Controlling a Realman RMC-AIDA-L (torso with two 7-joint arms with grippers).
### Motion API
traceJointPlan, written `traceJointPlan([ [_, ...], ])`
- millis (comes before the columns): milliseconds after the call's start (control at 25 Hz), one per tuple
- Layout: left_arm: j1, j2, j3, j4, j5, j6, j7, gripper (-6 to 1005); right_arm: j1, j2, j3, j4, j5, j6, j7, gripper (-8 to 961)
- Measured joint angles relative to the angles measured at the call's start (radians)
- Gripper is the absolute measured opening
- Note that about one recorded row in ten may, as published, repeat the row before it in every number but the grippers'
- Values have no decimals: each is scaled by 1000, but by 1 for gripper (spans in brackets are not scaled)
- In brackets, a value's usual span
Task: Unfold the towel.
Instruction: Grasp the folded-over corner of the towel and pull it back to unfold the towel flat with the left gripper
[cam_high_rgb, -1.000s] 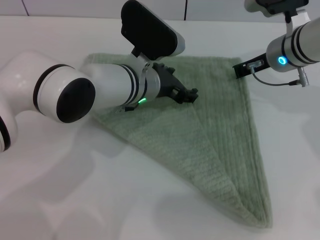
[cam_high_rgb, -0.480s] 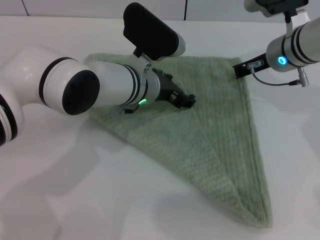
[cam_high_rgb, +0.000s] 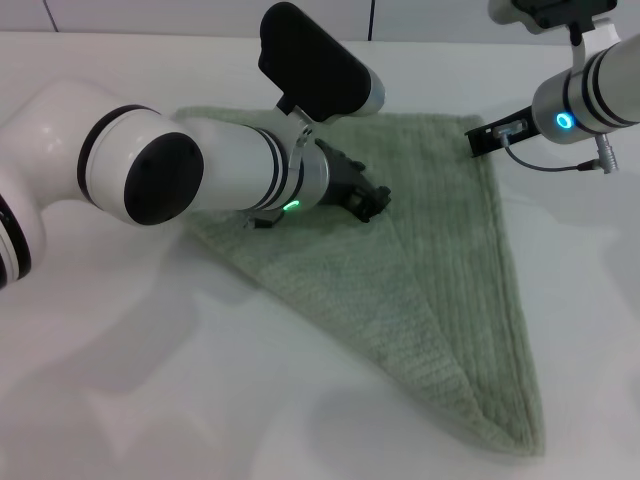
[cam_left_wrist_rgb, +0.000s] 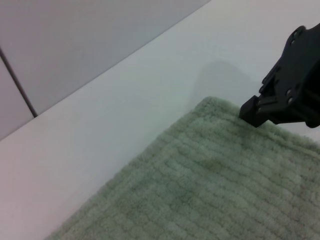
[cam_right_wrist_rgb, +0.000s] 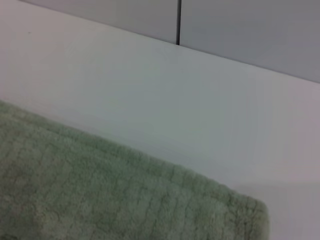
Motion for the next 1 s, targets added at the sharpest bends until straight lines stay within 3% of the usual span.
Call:
traceJointPlan([
  [240, 15, 2, -7, -57, 17, -37, -2, 397, -1, 0, 0, 0, 0, 0, 0, -1],
  [440, 86, 3, -29, -200, 98, -97, -10, 287, -2, 0, 0, 0, 0, -1, 0, -1],
  [640, 165, 3, -55, -344, 178, -161, -13, 69, -6, 0, 0, -4, 0, -9, 0, 0],
  [1000, 213, 3, -74, -502, 287, -302, -66, -1, -6, 0, 0, -6, 0, -12, 0, 0],
])
